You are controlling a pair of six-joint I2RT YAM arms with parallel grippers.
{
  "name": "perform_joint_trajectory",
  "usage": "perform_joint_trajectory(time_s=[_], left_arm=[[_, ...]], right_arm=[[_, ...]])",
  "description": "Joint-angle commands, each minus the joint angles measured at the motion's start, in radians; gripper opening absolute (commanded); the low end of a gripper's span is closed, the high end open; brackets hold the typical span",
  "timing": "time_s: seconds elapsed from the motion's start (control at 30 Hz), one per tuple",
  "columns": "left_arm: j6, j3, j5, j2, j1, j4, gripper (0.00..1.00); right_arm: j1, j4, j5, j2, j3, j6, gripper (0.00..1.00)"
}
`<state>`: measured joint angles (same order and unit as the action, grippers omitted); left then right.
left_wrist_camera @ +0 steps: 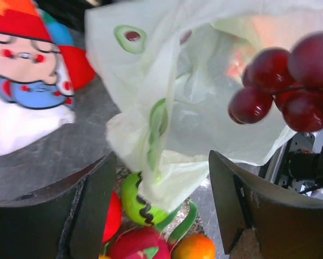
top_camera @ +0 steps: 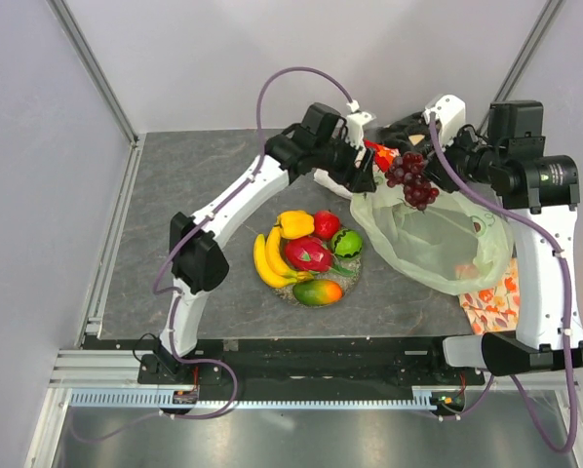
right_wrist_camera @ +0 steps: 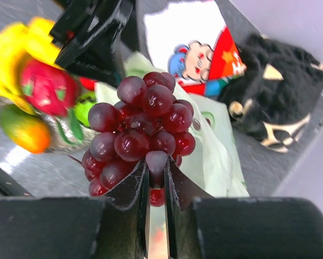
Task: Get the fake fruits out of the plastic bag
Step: Take out the fake fruit from the plastic bag, then place the fake fruit on the plate.
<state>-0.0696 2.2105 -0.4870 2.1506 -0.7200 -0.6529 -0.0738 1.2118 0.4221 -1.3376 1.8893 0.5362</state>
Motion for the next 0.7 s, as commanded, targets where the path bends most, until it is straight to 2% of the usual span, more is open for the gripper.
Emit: perform_joint_trajectory(time_s=[0.0, 0.03, 0.17, 0.23, 0.43, 0.5, 0.57, 0.67], left_arm=[[0.011, 0.014, 0.080, -0.179, 0.108, 0.024, 0.78], [0.013, -0.003, 0.082, -0.225, 0.131, 0.021, 0.82], [0.031, -0.133, 0.088, -0.333, 0.249, 0.001, 0.83], [0.053, -0.200, 0.088, -0.376, 0.274, -0.002, 0.82], [0.126, -0.300, 0.131, -0.489, 0.297, 0.006, 0.82], [0.143, -0.310, 0.143, -0.514, 0.297, 0.006, 0.82], [0.169, -0.324, 0.154, -0.531, 0.298, 0.003, 0.82], [0.180, -0.331, 0.157, -0.555, 0.300, -0.005, 0.82]], right_arm=[[-0.007, 0.026, 0.154, 0.003, 0.089, -0.068, 0.18], [-0.018, 0.022, 0.199, -0.001, 0.096, -0.076, 0.17], [-0.122, -0.030, 0.205, -0.034, 0.099, -0.117, 0.13], [-0.191, -0.063, 0.199, -0.077, 0.109, -0.145, 0.11], [-0.231, -0.170, 0.267, -0.201, 0.125, -0.321, 0.04], [-0.259, -0.213, 0.212, -0.204, 0.071, -0.358, 0.00], [-0.274, -0.305, 0.178, -0.181, -0.007, -0.396, 0.00], [-0.340, -0.406, 0.048, -0.146, -0.108, -0.398, 0.00]])
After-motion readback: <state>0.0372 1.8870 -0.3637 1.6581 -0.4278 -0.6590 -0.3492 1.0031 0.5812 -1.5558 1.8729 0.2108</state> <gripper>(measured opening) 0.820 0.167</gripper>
